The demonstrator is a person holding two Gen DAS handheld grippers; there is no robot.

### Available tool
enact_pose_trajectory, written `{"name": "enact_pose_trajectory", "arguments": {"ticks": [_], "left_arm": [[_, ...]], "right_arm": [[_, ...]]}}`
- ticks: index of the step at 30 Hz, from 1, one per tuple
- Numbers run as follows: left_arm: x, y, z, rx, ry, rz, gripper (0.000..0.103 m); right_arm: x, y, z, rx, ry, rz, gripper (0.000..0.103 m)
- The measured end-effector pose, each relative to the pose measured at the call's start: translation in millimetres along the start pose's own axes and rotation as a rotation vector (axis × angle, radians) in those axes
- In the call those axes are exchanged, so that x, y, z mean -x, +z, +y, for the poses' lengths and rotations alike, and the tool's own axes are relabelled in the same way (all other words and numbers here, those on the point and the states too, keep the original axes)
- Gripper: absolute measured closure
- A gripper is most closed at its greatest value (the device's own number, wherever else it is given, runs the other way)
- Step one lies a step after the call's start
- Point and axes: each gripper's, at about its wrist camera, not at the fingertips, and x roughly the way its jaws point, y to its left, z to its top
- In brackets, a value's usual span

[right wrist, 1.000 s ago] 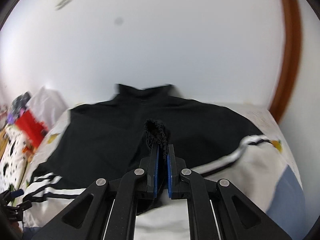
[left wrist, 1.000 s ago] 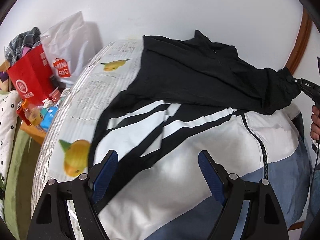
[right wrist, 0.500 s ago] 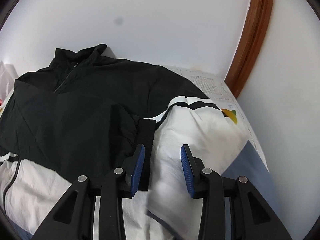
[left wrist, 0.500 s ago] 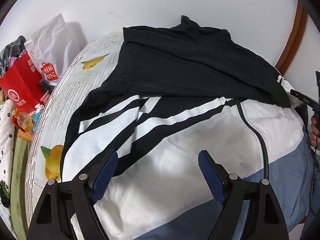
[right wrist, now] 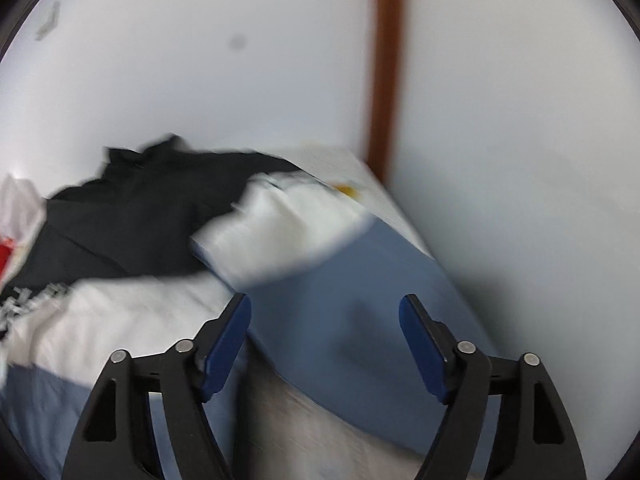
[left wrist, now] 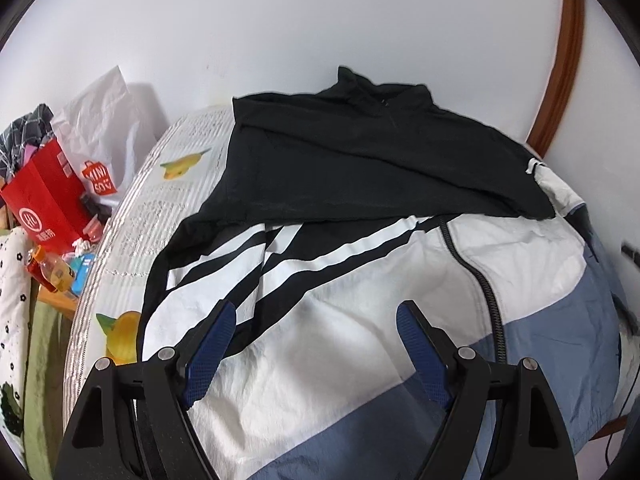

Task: Fold large clothes
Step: 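Grasp the blue sleeve cuff with the right tool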

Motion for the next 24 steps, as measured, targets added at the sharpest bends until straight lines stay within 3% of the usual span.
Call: {"name": "enact_pose_trajectory", "arguments": {"ticks": [7, 12, 19, 20, 22, 23, 24], "left_arm": [[8.2, -12.8, -10.0, -0.023, 0.011, -0.012, 0.022], [11.8, -20.3, -14.6, -0.044, 0.014, -0.001, 0.022], [13.5, -26.4, -7.3, -0.033, 0.067, 0.006, 0.022], [12.6, -27.4, -4.8, -0.031, 0.078, 0.010, 0.022], [10.0, -29.0, 3.7, -0.015, 0.099, 0.025, 0.022], [9.2, -29.8, 7.9, -0.006, 0.104, 0.033, 0.022], [8.5, -30.9, 12.7, 0.004, 0.107, 0.038, 0.022]], "right_arm": [[7.0, -65.1, -64.4, -0.095, -0.088, 0.127, 0.026], [10.9, -92.2, -73.8, -0.053, -0.136, 0.135, 0.026], [0.5, -101.3, -71.0, 0.007, -0.188, 0.149, 0.028], [-3.9, -101.2, -71.3, 0.009, -0.191, 0.150, 0.030], [-9.8, -99.1, -70.5, 0.012, -0.183, 0.152, 0.053], [-10.7, -97.1, -69.0, 0.014, -0.176, 0.152, 0.060], [-11.1, -95.0, -67.1, 0.020, -0.176, 0.152, 0.081]]}}
